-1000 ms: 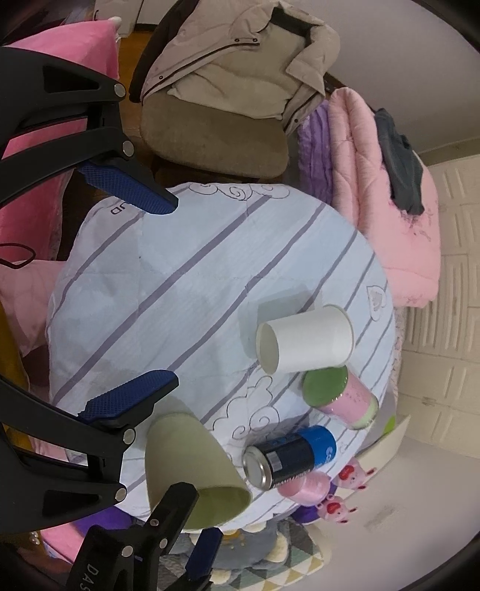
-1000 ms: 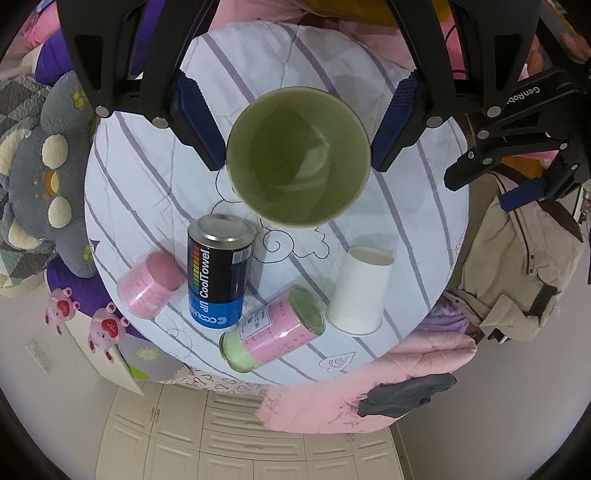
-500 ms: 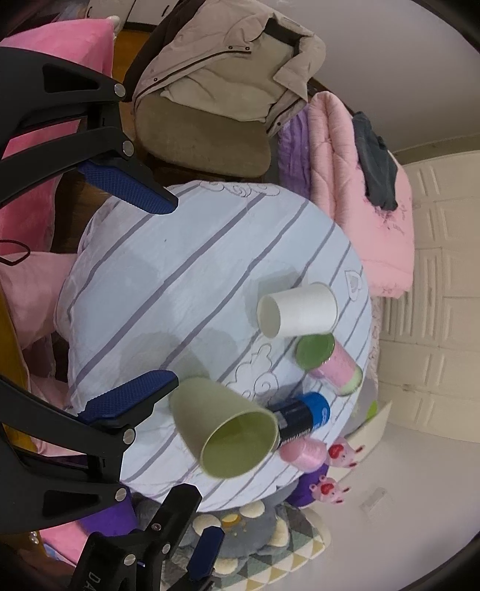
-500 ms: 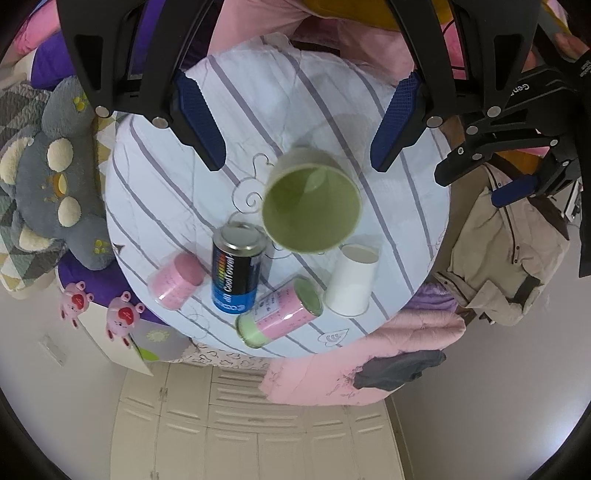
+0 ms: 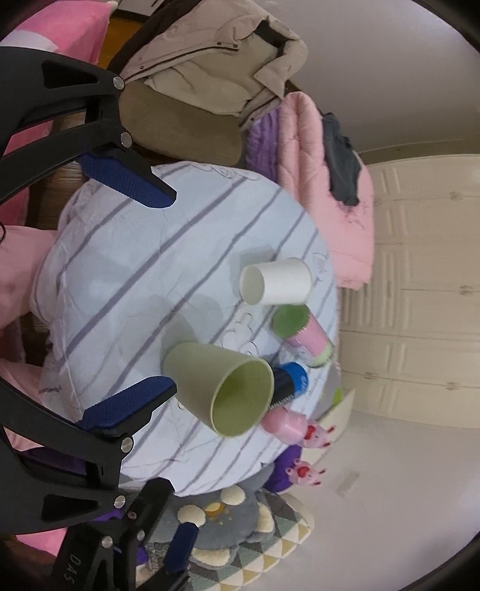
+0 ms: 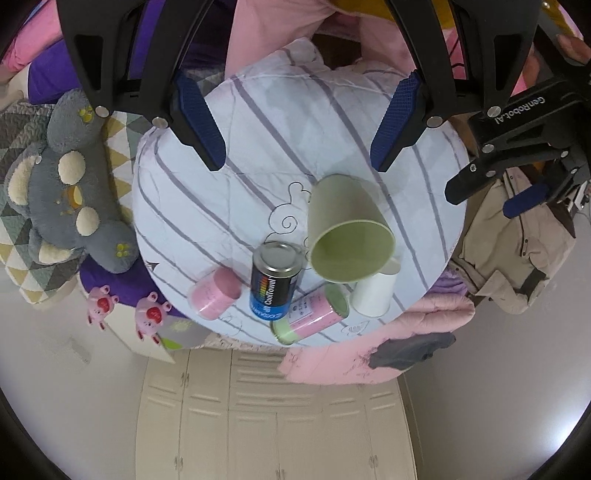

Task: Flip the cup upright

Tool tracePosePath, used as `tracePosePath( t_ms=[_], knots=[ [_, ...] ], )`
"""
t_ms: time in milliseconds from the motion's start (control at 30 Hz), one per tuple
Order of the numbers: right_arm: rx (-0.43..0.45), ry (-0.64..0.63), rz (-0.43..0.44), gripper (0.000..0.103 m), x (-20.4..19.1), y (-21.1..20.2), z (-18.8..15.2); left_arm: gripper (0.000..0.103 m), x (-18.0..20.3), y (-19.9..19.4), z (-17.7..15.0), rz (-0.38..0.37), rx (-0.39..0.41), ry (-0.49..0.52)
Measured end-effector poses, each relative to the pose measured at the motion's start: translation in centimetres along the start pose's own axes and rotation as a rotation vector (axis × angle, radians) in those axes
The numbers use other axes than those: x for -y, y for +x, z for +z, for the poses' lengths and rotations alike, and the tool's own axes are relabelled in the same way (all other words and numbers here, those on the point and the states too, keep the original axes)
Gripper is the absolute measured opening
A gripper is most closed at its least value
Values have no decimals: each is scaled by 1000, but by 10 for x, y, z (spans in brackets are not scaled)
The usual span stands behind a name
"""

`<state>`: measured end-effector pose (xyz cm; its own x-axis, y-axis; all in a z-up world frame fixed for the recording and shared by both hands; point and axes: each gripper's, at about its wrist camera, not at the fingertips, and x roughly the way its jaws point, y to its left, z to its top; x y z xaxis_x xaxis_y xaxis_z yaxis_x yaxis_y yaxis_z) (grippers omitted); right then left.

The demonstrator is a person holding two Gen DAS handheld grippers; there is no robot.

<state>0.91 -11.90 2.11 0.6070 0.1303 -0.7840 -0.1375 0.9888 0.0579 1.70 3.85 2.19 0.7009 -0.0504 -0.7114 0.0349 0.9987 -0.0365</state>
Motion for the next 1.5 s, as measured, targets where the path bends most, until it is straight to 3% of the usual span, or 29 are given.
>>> tracePosePath(
  t_ms=[367, 567, 700, 967, 1500],
  knots=[
    [238, 69, 22, 82, 20, -15, -23, 102, 19, -26, -12, 37, 329, 64],
    [340, 62, -7, 82, 24, -18, -32, 102, 20, -23, -16, 6, 404, 40],
    [336, 49, 0, 85, 26, -10, -37, 102, 26, -24, -22, 38, 467, 49],
    [292, 55, 24, 85, 29, 4, -47, 102, 23, -12, -26, 23, 428, -1],
    [312, 43, 14, 85, 32, -4, -51, 102, 30, -17, -28, 58, 477, 17]
  ],
)
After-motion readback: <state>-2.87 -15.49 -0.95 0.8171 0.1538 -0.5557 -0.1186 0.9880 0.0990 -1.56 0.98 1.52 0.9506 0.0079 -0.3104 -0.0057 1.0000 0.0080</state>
